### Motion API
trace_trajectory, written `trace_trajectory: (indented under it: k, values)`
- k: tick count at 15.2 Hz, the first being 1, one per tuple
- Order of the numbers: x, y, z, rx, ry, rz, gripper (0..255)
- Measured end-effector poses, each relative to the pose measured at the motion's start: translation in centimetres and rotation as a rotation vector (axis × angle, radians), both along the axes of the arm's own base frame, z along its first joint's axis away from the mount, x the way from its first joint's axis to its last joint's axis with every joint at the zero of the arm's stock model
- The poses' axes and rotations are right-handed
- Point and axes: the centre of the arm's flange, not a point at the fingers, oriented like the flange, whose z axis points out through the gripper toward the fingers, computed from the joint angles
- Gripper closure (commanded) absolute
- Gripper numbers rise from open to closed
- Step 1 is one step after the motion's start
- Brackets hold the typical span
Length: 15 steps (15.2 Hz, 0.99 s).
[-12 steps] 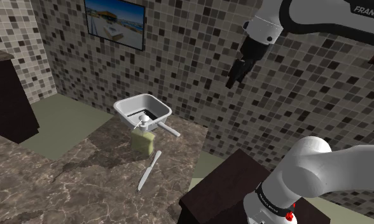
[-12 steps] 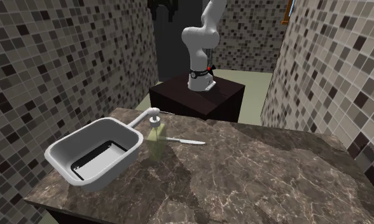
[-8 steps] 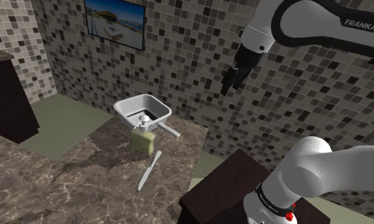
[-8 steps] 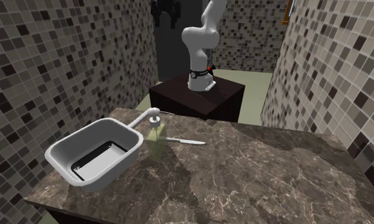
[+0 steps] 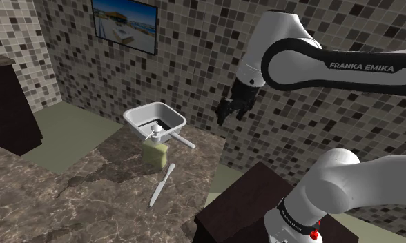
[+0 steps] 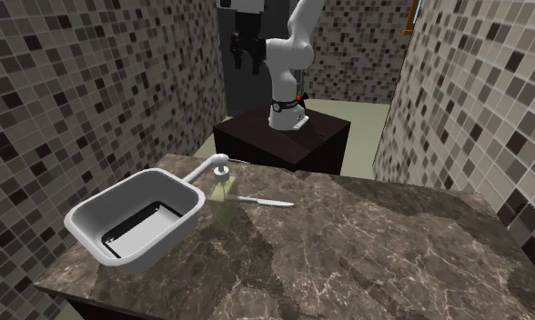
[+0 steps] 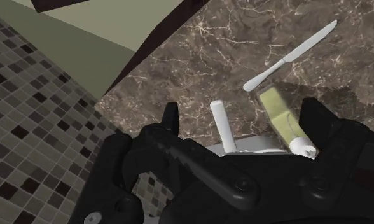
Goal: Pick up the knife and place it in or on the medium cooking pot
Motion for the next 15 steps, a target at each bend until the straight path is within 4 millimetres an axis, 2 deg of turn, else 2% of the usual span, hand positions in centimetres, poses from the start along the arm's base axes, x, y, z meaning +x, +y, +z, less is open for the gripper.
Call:
trace_trajectory:
  k: [7,10,15]
  values:
    - [1.9,4.5,-7.8,0.015,0.016,-0.204,0]
    - [3.6,6.5,-11.2,0.022,0.024,-0.291,0]
    - [5.4,9.5,-16.7,0.032,0.035,-0.436,0]
